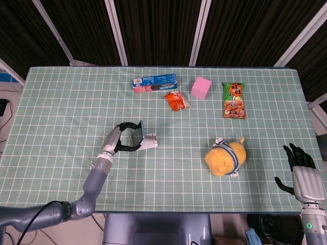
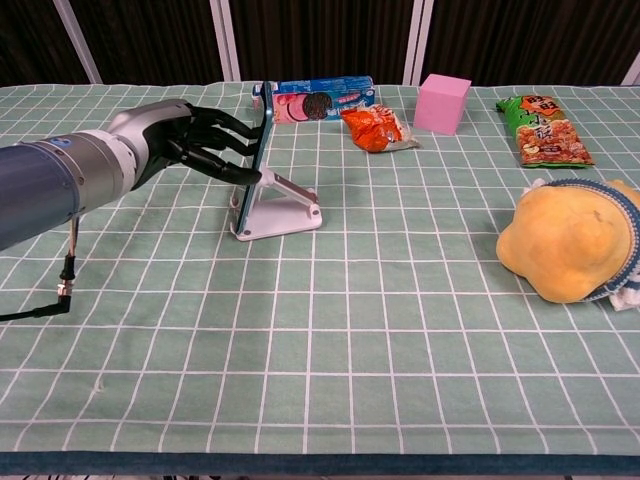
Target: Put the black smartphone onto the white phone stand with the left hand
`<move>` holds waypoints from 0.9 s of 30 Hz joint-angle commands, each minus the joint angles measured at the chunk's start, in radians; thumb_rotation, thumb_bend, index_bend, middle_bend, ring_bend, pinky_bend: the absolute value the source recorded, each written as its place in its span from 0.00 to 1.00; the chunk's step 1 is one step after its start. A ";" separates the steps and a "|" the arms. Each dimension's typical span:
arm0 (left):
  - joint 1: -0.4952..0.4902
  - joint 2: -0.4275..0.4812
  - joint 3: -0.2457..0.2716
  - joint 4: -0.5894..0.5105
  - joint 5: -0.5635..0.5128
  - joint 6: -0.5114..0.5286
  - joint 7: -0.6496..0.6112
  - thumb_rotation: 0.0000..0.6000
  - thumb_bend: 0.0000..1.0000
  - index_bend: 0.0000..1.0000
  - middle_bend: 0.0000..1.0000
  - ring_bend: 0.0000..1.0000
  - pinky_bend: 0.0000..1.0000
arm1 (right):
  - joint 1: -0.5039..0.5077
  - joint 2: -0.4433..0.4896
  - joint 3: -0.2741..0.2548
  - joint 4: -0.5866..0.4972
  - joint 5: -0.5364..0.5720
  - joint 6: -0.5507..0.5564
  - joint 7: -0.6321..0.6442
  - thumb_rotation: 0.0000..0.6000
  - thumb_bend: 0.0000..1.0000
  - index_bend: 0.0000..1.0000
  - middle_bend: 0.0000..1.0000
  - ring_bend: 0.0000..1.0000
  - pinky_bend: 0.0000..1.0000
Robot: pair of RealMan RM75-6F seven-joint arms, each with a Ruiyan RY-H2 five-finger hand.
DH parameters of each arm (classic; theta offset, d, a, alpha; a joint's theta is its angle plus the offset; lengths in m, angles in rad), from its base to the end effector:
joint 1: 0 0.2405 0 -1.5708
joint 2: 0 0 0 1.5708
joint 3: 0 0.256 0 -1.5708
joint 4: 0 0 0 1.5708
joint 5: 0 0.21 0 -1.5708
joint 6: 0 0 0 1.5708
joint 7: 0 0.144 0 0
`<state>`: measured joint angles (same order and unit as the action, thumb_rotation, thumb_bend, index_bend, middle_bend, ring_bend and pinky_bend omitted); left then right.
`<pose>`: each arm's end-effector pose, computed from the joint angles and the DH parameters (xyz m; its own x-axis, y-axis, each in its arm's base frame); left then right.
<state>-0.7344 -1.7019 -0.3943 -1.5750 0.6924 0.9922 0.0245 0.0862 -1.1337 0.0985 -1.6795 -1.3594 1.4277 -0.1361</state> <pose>-0.1107 0.3453 -0.0403 -0.3767 0.3654 0.8512 0.9259 0.1198 0.3583 -0.3132 -0.1892 0.1537 0.4231 -0.0325 0.9055 -0.8985 0.1139 0.4239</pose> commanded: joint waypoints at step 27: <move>0.007 0.034 0.016 -0.028 0.011 -0.014 0.001 1.00 0.35 0.15 0.14 0.01 0.00 | 0.000 -0.001 0.000 0.001 0.000 0.001 -0.003 1.00 0.35 0.00 0.00 0.00 0.12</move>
<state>-0.7293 -1.6704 -0.3802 -1.5999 0.6993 0.9763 0.0258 0.0858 -1.1349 0.0985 -1.6787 -1.3596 1.4292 -0.1394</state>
